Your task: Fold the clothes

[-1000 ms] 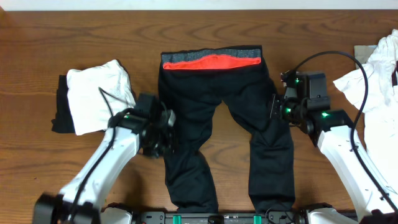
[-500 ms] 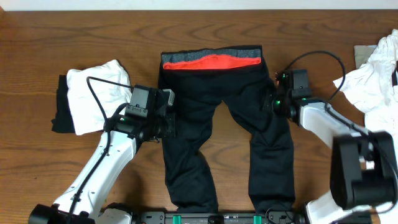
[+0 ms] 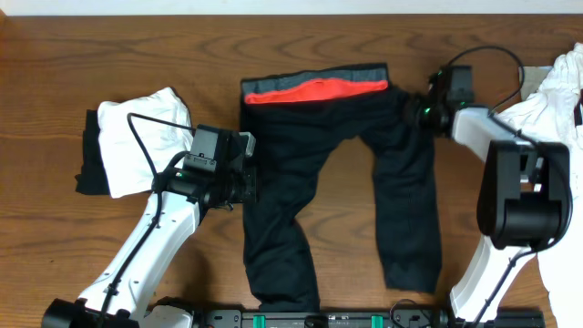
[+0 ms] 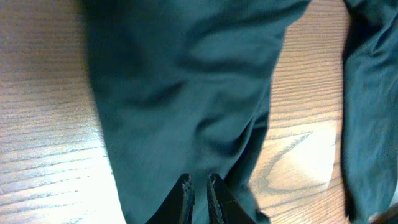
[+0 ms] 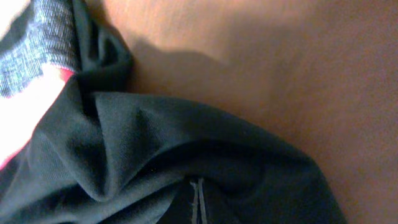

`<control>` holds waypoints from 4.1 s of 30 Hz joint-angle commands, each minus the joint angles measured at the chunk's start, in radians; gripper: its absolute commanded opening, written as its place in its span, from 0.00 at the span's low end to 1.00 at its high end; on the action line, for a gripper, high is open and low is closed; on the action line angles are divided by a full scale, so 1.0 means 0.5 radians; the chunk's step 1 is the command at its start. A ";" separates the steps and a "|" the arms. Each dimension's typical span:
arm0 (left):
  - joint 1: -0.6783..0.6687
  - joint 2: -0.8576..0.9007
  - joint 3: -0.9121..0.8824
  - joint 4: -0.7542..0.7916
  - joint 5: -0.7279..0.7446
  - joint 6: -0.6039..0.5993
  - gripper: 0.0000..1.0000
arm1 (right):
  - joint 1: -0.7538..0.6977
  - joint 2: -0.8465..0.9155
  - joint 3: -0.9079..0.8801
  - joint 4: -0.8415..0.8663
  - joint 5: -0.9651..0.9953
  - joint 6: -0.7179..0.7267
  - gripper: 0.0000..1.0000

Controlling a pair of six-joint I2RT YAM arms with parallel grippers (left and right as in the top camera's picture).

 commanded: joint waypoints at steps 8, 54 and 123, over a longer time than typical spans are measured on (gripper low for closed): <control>-0.005 0.013 0.019 0.211 -0.019 0.021 0.17 | -0.043 0.112 0.706 -0.797 -0.262 -0.494 0.36; 0.526 -0.046 0.502 -0.097 -0.175 0.142 0.23 | 1.357 -0.041 0.143 -1.588 1.046 -0.470 0.23; 0.436 0.529 0.502 -0.227 -1.025 -0.212 0.06 | 0.583 -0.169 0.157 -1.527 0.365 -0.155 0.29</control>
